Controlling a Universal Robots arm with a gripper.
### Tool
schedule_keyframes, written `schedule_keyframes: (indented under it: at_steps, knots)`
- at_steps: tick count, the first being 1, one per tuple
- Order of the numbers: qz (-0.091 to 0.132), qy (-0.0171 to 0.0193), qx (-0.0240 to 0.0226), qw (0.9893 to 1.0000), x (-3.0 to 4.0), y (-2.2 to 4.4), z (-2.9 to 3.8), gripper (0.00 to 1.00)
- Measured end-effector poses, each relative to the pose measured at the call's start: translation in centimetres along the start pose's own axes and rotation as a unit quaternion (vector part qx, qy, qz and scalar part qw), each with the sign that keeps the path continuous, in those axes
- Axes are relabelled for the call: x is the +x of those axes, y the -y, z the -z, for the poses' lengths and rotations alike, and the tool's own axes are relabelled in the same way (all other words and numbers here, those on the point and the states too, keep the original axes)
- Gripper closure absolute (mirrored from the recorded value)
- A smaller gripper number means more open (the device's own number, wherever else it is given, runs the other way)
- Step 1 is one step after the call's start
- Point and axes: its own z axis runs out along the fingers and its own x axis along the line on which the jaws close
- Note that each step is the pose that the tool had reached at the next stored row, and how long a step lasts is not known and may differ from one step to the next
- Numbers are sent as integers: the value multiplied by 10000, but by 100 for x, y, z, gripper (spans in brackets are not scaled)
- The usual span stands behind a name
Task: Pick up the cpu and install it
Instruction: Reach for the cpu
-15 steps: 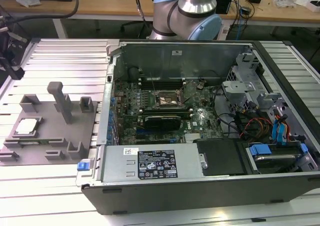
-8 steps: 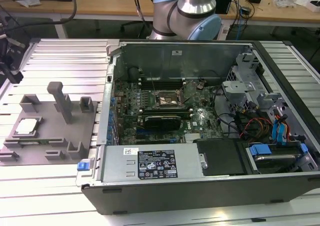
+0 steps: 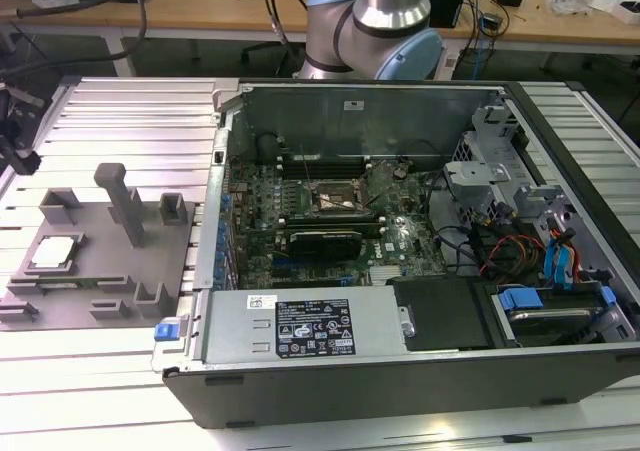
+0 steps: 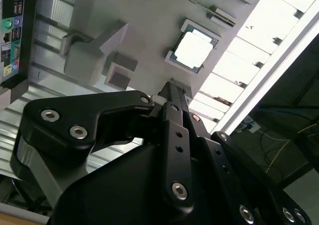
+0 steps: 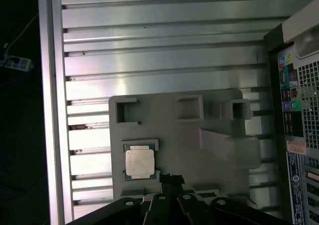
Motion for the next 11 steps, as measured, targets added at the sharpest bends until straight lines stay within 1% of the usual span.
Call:
schedule_keyframes:
  at_steps: [5, 8, 11]
  knots:
    - [0, -14, 1, 10000, 60, 17, -70, 89]
    - [-1, -28, 2, 10000, 116, 38, -131, 89]
    - [-1, -41, 3, 10000, 153, 53, -176, 89]
